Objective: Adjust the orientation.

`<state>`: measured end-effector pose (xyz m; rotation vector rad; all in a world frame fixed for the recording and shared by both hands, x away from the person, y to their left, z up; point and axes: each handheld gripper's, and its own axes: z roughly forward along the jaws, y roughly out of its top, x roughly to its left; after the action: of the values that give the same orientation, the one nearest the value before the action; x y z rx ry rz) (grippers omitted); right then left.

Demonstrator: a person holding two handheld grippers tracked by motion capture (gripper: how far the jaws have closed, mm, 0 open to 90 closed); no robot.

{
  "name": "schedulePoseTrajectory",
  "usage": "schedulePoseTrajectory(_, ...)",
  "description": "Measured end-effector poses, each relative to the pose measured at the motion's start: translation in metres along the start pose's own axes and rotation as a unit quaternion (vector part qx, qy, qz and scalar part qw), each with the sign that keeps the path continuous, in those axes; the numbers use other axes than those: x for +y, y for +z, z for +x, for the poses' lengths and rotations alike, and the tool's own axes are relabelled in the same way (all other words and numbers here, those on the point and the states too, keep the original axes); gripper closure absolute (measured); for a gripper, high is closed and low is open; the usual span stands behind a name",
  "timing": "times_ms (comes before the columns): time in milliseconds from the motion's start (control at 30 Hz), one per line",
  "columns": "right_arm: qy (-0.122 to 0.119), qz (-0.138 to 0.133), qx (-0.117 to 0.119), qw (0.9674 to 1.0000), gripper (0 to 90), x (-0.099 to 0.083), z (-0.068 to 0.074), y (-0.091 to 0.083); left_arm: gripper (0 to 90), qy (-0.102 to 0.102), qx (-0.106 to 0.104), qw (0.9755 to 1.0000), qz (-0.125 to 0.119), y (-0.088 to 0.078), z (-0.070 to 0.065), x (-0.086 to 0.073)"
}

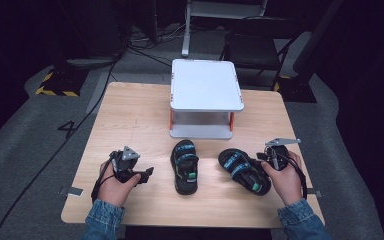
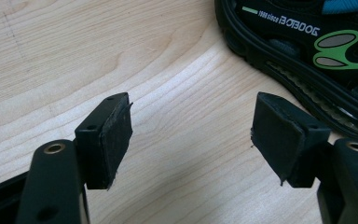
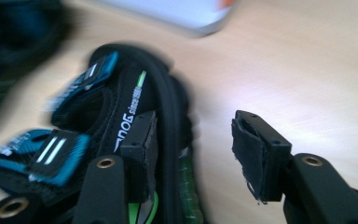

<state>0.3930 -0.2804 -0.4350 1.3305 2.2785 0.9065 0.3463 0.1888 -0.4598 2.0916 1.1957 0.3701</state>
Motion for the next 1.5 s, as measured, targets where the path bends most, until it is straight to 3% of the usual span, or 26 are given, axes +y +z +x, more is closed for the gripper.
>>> schedulePoseTrajectory(67,-0.031,0.000,-0.058,0.9979,55.9,-0.001,-0.004,-0.001,29.2,0.000,-0.003,1.0000,0.002,0.001,-0.001,0.000)
schedulePoseTrajectory(100,-0.031,0.000,-0.058,0.9979,55.9,-0.001,-0.004,-0.001,29.1,0.000,-0.003,1.0000,0.002,0.001,-0.001,0.000)
schedulePoseTrajectory(133,-0.018,-0.005,-0.055,0.9983,48.3,-0.004,-0.011,0.002,29.1,0.002,-0.004,1.0000,0.004,0.002,-0.001,0.001)
schedulePoseTrajectory(233,-0.001,-0.009,-0.045,0.9990,45.8,-0.007,-0.017,0.002,29.1,0.002,-0.007,1.0000,0.004,0.003,-0.002,0.002)
schedulePoseTrajectory(267,-0.006,-0.012,-0.054,0.9985,43.8,-0.008,-0.019,0.000,29.1,0.004,-0.008,1.0000,0.004,0.004,-0.003,0.003)
schedulePoseTrajectory(367,-0.012,-0.016,-0.048,0.9986,42.1,-0.008,-0.019,-0.004,29.1,0.003,-0.008,1.0000,0.003,0.004,-0.003,0.003)
schedulePoseTrajectory(400,-0.024,-0.023,-0.046,0.9984,40.7,-0.007,-0.018,-0.010,29.1,0.004,-0.009,1.0000,0.001,0.005,-0.002,0.005)
schedulePoseTrajectory(600,-0.062,-0.029,-0.005,0.9977,40.7,-0.002,-0.008,-0.032,29.1,0.008,-0.010,0.9999,0.000,0.007,-0.004,0.008)
schedulePoseTrajectory(633,-0.097,-0.013,0.035,0.9946,43.9,0.000,-0.002,-0.037,29.1,0.010,-0.012,0.9999,0.002,0.008,-0.005,0.008)
schedulePoseTrajectory(667,-0.097,-0.013,0.035,0.9946,43.9,0.000,-0.002,-0.037,29.1,0.010,-0.012,0.9999,0.002,0.008,-0.005,0.008)
schedulePoseTrajectory(700,-0.116,-0.011,0.045,0.9922,43.8,0.001,0.003,-0.036,29.1,0.011,-0.013,0.9998,0.004,0.008,-0.005,0.008)
schedulePoseTrajectory(767,-0.129,-0.007,0.040,0.9908,43.5,0.002,0.005,-0.032,29.1,0.011,-0.012,0.9999,0.003,0.009,-0.005,0.008)
schedulePoseTrajectory(800,-0.165,0.014,0.023,0.9860,41.4,0.003,0.011,-0.021,29.1,0.013,-0.012,0.9998,0.003,0.008,-0.006,0.008)
schedulePoseTrajectory(833,-0.165,0.014,0.023,0.9860,41.4,0.003,0.011,-0.021,29.1,0.013,-0.012,0.9998,0.003,0.008,-0.006,0.008)
schedulePoseTrajectory(867,-0.182,0.035,0.026,0.9823,39.4,0.005,0.014,-0.011,29.1,0.011,-0.012,0.9999,0.002,0.007,-0.006,0.006)
schedulePoseTrajectory(933,-0.190,0.048,0.030,0.9801,40.3,0.006,0.016,-0.003,29.1,0.007,-0.011,0.9999,0.005,0.005,-0.005,0.004)
schedulePoseTrajectory(967,-0.195,0.048,0.028,0.9792,44.7,0.007,0.017,0.001,29.1,0.007,-0.011,0.9999,0.005,0.005,-0.005,0.004)
schedulePoseTrajectory(1033,-0.200,0.046,0.021,0.9785,61.8,0.010,0.019,0.003,29.1,0.003,-0.005,1.0000,0.004,0.001,-0.002,-0.001)
schedulePoseTrajectory(1133,-0.211,0.041,0.008,0.9766,70.7,0.015,0.023,-0.001,29.1,-0.003,0.000,1.0000,0.001,-0.004,0.000,-0.006)
schedulePoseTrajectory(1233,-0.211,0.033,0.022,0.9766,72.8,0.020,0.031,-0.002,29.2,-0.008,0.003,1.0000,0.001,-0.007,0.001,-0.008)
schedulePoseTrajectory(1400,-0.162,0.000,0.046,0.9857,74.7,0.033,0.040,0.002,29.1,-0.016,0.011,0.9998,0.001,-0.014,0.001,-0.020)
schedulePoseTrajectory(1433,-0.162,0.000,0.046,0.9857,74.7,0.033,0.040,0.002,29.1,-0.016,0.011,0.9998,0.001,-0.014,0.001,-0.020)
schedulePoseTrajectory(1467,-0.136,-0.015,0.046,0.9895,75.0,0.038,0.044,0.007,29.1,-0.023,0.017,0.9996,-0.001,-0.017,0.002,-0.024)
schedulePoseTrajectory(1500,-0.136,-0.015,0.046,0.9895,75.0,0.038,0.044,0.007,29.2,-0.023,0.017,0.9996,-0.001,-0.017,0.002,-0.024)
